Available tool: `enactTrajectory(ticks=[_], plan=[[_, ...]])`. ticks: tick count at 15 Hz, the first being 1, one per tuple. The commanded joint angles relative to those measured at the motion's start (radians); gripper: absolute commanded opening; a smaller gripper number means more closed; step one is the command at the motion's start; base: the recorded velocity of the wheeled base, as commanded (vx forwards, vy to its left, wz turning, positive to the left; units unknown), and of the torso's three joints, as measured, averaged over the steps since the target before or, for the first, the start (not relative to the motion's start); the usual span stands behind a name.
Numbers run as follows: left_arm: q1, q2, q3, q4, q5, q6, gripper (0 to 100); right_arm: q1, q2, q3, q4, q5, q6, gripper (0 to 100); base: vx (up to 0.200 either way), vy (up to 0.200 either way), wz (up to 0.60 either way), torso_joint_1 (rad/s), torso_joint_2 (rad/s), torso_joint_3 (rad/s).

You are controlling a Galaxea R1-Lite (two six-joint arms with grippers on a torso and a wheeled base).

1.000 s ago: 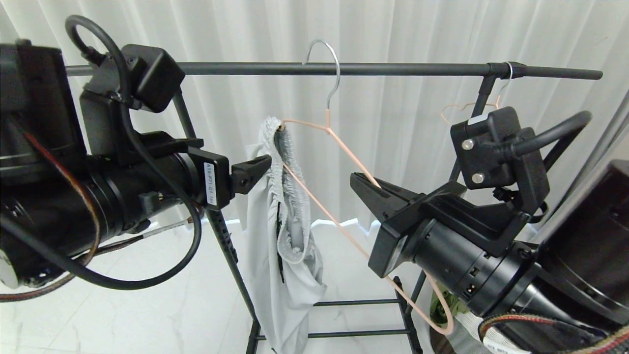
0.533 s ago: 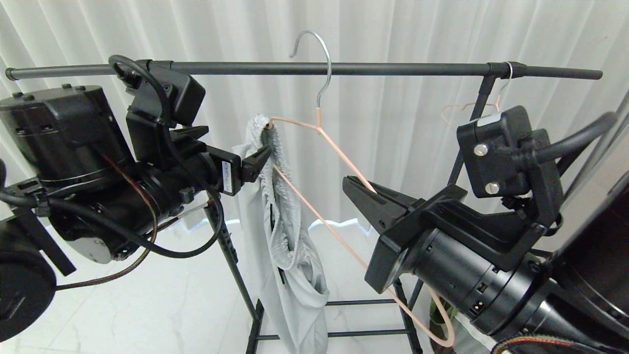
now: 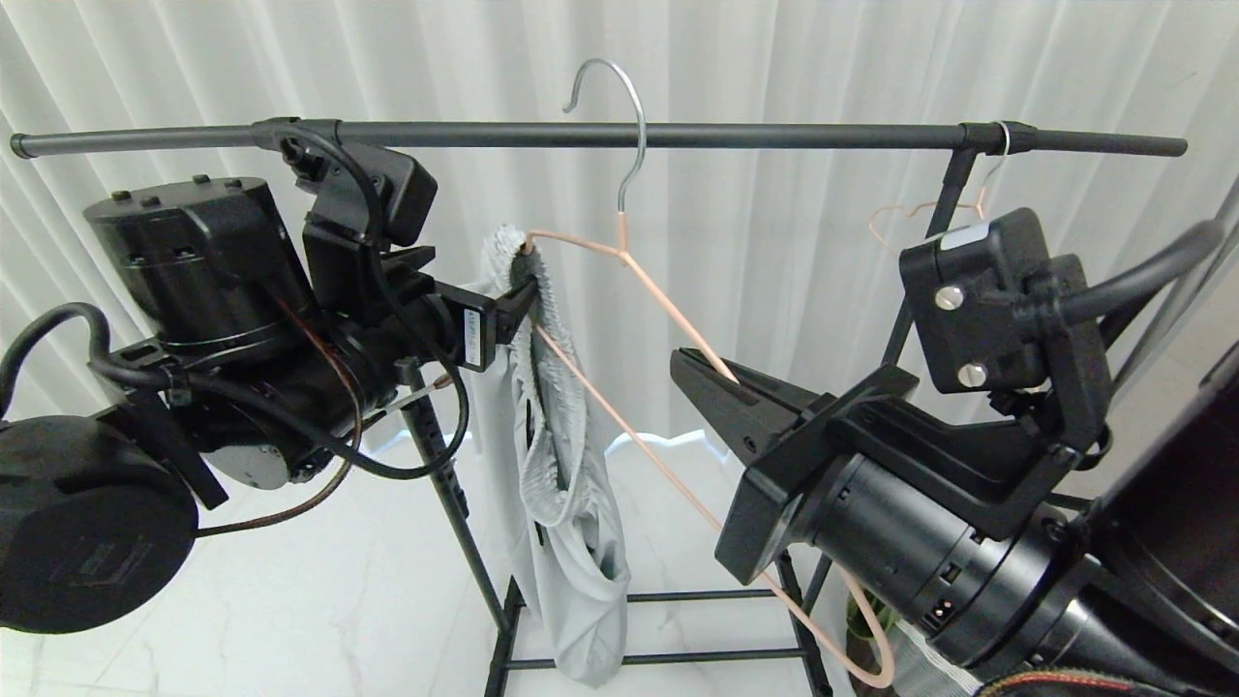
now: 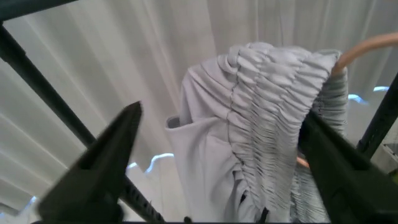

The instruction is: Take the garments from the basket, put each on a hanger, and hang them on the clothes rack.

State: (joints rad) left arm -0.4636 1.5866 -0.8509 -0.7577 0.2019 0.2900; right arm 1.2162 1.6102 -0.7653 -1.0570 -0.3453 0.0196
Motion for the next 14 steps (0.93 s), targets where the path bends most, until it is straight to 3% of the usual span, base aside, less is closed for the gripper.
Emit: enactTrajectory(ticks=[1,9,14], plan=[[0.0,0.004,-0.001,0.0,0.001,0.0,0,0.002,0.0,0.0,0.0,0.0,0.0,0,0.0,0.0,0.0,0.0,0.0,0.0],[-0.133,-0.05,0.016,-0.003,-0.001,-0.005,0,-0.01,0.011,0.003,0.0,-0.001,0.008,0,0.0,0.0,0.0,0.0,0.0,0.0],[-0.181,-0.096,0.042,-0.003,0.001,-0.005,0,-0.069,0.057,0.003,0.0,0.005,0.016,0,0.0,0.0,0.0,0.0,0.0,0.0]])
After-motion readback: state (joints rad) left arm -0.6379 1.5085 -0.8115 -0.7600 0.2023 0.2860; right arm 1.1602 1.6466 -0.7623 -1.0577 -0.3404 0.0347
